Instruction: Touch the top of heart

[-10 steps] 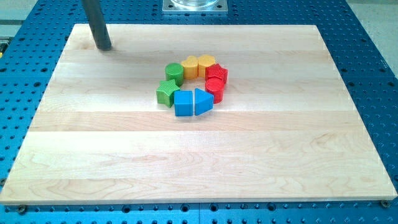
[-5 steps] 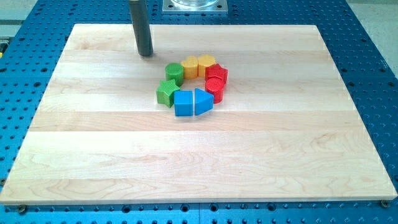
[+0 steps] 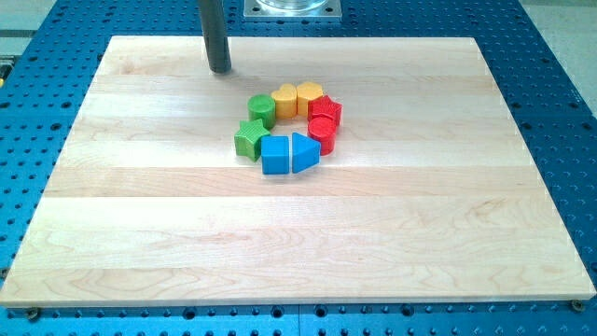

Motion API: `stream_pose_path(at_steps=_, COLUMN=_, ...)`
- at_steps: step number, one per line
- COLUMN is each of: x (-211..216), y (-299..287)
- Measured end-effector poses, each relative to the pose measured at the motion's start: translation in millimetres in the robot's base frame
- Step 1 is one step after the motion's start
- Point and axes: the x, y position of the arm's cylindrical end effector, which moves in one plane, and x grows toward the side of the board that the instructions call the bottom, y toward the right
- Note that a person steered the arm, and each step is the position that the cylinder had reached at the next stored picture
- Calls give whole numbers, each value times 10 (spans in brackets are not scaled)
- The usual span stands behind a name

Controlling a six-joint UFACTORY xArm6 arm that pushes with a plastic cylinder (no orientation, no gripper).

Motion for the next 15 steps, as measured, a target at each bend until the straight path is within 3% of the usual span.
stream_pose_path(at_steps=2, x=-2, y=237)
stream_pose_path(at_steps=4, x=-171, y=899)
stream_pose_path(at_steps=6, x=633, y=2121)
stream_pose_path(at_steps=7, x=681, y=2370)
stream_pose_path(at_steps=15, x=418, y=2823)
